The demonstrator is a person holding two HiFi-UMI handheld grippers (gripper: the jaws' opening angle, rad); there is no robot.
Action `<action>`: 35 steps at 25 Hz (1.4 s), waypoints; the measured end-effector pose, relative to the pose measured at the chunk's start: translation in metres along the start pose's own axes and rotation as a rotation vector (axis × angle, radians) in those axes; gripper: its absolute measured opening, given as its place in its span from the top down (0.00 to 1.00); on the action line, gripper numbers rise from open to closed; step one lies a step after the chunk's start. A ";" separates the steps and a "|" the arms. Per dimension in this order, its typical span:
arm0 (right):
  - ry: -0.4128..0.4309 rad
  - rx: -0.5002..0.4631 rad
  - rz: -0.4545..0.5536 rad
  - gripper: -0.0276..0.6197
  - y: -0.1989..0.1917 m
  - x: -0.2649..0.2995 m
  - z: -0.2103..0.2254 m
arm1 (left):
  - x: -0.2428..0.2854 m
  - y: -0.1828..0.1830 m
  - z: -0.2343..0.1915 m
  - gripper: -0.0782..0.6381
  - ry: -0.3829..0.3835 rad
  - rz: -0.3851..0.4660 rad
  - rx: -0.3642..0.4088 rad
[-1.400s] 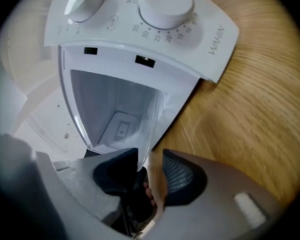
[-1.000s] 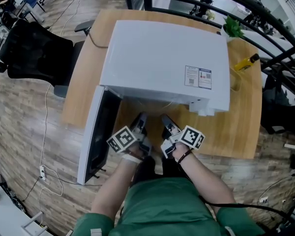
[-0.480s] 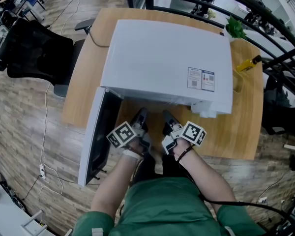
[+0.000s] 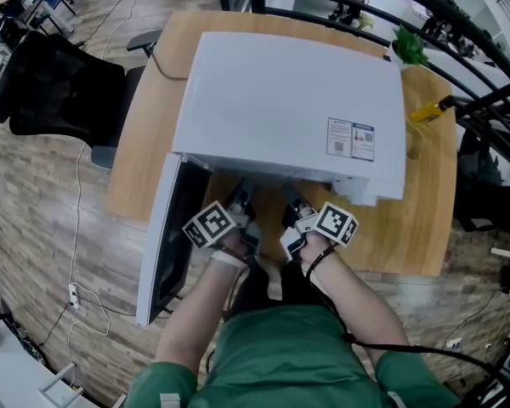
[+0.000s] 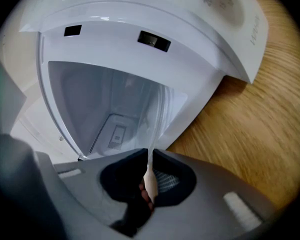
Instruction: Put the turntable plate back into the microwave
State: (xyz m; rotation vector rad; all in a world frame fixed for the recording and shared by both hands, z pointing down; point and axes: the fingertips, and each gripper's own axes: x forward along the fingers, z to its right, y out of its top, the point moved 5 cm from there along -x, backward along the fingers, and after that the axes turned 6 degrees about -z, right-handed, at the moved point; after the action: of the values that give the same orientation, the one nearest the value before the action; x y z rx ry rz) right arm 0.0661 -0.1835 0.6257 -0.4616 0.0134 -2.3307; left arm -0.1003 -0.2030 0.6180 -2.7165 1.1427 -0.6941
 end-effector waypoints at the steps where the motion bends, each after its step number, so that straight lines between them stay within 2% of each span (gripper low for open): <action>1: -0.002 0.000 0.000 0.91 0.001 0.001 0.000 | 0.001 0.001 0.000 0.82 0.001 0.001 -0.001; 18: -0.012 -0.008 0.021 0.91 0.020 0.019 -0.007 | 0.024 0.010 0.010 0.82 -0.019 -0.035 0.040; 35: 0.003 -0.067 -0.051 0.87 -0.001 0.018 -0.013 | 0.012 0.002 0.007 0.82 -0.012 -0.044 0.050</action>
State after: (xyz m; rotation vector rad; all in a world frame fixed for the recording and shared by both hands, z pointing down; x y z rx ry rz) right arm 0.0489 -0.1971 0.6192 -0.4973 0.0818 -2.3870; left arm -0.0915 -0.2133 0.6151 -2.7076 1.0513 -0.7014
